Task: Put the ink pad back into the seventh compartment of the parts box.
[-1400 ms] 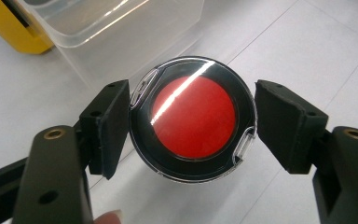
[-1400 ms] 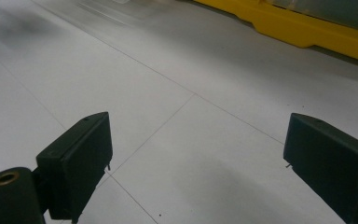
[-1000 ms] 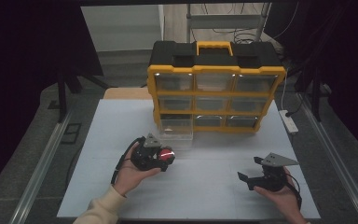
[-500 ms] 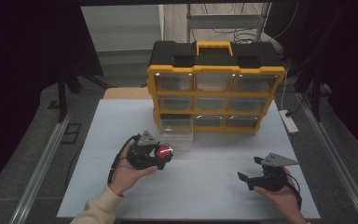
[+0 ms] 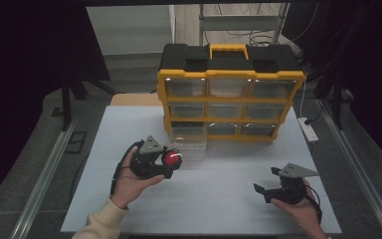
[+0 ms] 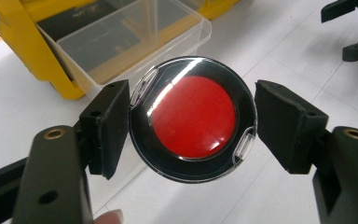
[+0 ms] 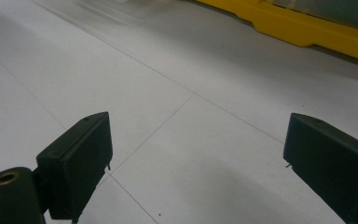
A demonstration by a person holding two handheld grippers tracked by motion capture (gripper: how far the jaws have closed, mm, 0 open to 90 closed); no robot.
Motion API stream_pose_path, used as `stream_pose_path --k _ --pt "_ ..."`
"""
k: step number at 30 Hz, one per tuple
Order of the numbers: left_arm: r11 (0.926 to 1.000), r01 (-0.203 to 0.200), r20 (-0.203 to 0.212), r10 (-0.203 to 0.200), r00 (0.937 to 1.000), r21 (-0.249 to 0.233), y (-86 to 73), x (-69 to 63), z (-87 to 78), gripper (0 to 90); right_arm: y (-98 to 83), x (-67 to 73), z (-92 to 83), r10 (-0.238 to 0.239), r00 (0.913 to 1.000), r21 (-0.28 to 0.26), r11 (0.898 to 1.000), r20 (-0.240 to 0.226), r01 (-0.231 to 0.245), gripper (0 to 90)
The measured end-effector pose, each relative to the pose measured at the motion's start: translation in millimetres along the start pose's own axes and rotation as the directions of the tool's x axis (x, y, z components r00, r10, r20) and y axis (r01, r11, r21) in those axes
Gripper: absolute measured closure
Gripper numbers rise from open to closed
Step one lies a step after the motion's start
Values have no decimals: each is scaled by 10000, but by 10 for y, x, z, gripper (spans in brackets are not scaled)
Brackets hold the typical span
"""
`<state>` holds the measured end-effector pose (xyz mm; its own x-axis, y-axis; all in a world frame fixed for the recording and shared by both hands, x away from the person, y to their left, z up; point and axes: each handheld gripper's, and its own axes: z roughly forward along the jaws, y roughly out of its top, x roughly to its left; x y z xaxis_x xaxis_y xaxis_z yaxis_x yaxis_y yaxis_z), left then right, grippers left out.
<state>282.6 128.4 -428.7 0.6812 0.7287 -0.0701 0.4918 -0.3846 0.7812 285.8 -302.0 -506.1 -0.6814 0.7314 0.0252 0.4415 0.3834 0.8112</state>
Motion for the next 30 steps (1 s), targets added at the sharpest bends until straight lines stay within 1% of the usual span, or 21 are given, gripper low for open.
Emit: stream_pose_path --k 7,19,22,25,27,30 --pt "9999 -6 -3 6 10000 -114 27 -7 -38 301 0 0 -1 -3 10000 -11 10000 -1 3 79" --pt "9999 -36 -64 35 10000 -156 73 -8 -39 301 1 0 -3 -5 10000 -27 10000 -14 5 79" --pt "9999 -63 -95 62 9999 -133 91 3 -32 301 0 -1 -5 -17 10000 -38 10000 -15 17 79" --pt "9999 -9 -141 7 9999 -151 112 28 -19 301 0 -2 -7 -23 10000 -48 10000 -16 23 79" --pt "9998 63 -129 -66 9999 -208 154 52 -7 301 1 -1 -9 -3 10000 -62 10000 -23 3 79" --pt "9998 52 -154 -55 9999 -201 189 63 6 301 1 -1 -9 7 10000 -64 10000 -28 -7 79"
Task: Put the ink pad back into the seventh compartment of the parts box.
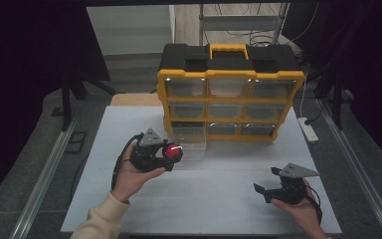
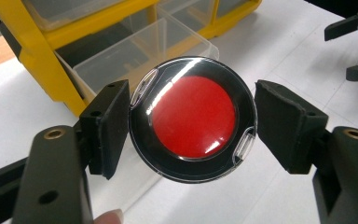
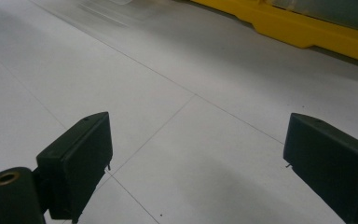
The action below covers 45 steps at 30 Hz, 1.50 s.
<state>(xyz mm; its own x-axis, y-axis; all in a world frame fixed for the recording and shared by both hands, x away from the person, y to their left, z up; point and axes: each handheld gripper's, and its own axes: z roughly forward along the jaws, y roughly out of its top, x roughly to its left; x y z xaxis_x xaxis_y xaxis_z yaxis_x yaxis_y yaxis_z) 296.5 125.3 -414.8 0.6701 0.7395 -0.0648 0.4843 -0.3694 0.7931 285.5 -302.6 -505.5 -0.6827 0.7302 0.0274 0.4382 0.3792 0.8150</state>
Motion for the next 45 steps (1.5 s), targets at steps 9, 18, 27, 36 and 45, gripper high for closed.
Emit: stream_pose_path --k 9,18,27,36,45 --pt "10000 5 -60 -5 10000 44 128 46 85 301 -1 -4 -2 45 10000 6 10000 -14 -45 79" --pt "9999 -41 -138 43 9999 141 208 75 139 301 0 -2 0 45 10000 0 10000 -11 -45 79" --pt "9996 -30 -178 35 9998 266 269 113 202 301 -1 -3 -1 17 10000 -17 10000 -1 -17 79" --pt "9993 -65 -250 75 9997 380 350 119 295 301 1 -1 1 33 10000 22 10000 13 -33 79" --pt "9989 -78 -274 91 9996 466 453 141 395 301 -2 -3 2 52 10000 18 10000 -6 -52 79"
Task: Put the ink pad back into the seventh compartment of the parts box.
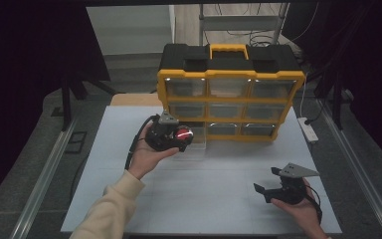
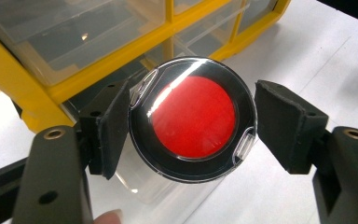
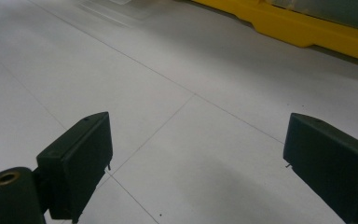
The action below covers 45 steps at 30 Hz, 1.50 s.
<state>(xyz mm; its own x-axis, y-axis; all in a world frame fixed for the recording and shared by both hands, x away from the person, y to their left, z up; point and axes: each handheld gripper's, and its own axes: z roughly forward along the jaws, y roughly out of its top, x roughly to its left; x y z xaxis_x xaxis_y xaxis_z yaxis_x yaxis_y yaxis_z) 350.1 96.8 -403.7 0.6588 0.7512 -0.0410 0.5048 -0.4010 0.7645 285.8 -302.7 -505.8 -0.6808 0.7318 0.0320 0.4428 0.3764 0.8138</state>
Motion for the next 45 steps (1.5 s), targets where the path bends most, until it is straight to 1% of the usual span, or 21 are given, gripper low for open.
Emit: stream_pose_path --k 3,9,12,15,18,27,32,45 --pt "10000 -1 -34 1 10000 43 29 17 28 301 0 0 0 0 10000 1 10000 4 0 80" --pt "9998 157 -76 -156 9999 135 77 77 120 301 -1 0 2 11 10000 13 10000 14 -11 79" --pt "9998 141 -110 -140 9998 159 91 88 154 301 0 0 1 11 10000 8 10000 6 -11 80" --pt "9995 176 -189 -171 9997 263 118 110 226 301 -1 -2 1 0 10000 42 10000 38 0 80" --pt "9993 173 -190 -167 9997 318 135 121 254 301 -1 -1 0 5 10000 25 10000 43 -5 80" --pt "9983 306 -390 -286 9988 500 209 170 371 301 -2 -1 0 8 10000 30 10000 42 -8 80" --pt "9978 282 -390 -259 9989 601 243 197 445 301 -3 -9 0 54 10000 14 10000 7 -54 79" --pt "9968 278 -365 -251 9990 745 205 214 451 301 -4 -7 3 54 10000 38 10000 1 -54 80"
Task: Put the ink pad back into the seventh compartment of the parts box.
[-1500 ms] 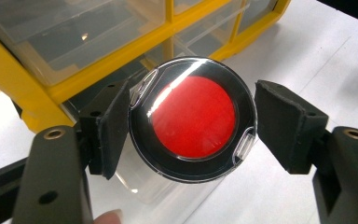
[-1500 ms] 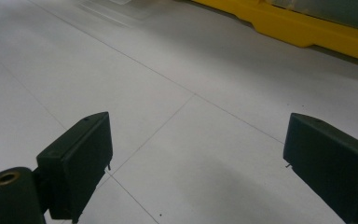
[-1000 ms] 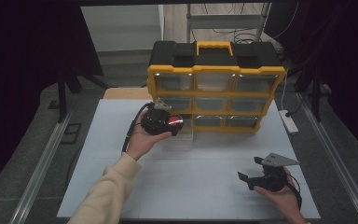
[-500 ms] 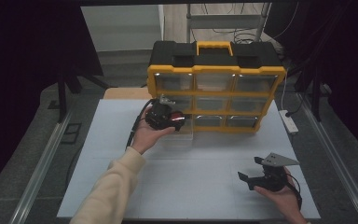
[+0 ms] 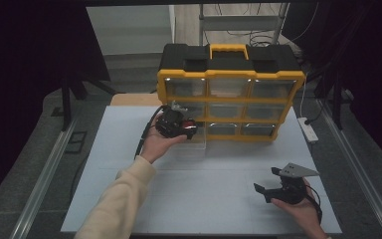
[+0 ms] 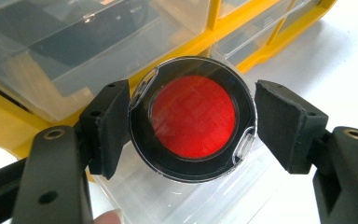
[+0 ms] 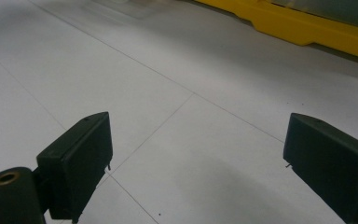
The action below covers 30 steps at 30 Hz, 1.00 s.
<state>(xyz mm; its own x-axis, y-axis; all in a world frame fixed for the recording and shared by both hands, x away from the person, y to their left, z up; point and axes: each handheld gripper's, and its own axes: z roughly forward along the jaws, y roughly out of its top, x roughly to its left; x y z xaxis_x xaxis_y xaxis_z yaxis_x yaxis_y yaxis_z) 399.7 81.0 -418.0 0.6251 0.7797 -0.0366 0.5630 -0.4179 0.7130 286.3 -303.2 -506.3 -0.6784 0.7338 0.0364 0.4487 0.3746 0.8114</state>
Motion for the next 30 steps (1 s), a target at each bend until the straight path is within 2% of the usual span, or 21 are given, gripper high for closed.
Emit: stream_pose_path --k 10,17,18,22,27,30 --pt "9993 -1 96 -3 10000 375 -84 6 83 300 -1 -2 -2 -13 10000 22 10000 42 13 79" --pt "9991 -99 139 93 9999 407 -109 -45 109 295 0 -3 -4 -4 10000 -4 10000 -7 4 79" --pt "9997 -59 109 57 9999 252 -114 -48 110 295 0 -3 -4 -4 10000 -4 10000 -7 4 79" --pt "9998 218 488 -216 9986 -20 -104 -33 82 103 2 5 -7 -42 10000 -12 10000 31 42 79" --pt "9994 338 444 -333 9985 -112 -119 -25 44 68 3 4 -4 -47 10000 19 10000 14 47 79" --pt "9990 427 651 -417 9970 -145 -142 -1 32 68 2 5 -6 -35 10000 -4 10000 23 35 79"
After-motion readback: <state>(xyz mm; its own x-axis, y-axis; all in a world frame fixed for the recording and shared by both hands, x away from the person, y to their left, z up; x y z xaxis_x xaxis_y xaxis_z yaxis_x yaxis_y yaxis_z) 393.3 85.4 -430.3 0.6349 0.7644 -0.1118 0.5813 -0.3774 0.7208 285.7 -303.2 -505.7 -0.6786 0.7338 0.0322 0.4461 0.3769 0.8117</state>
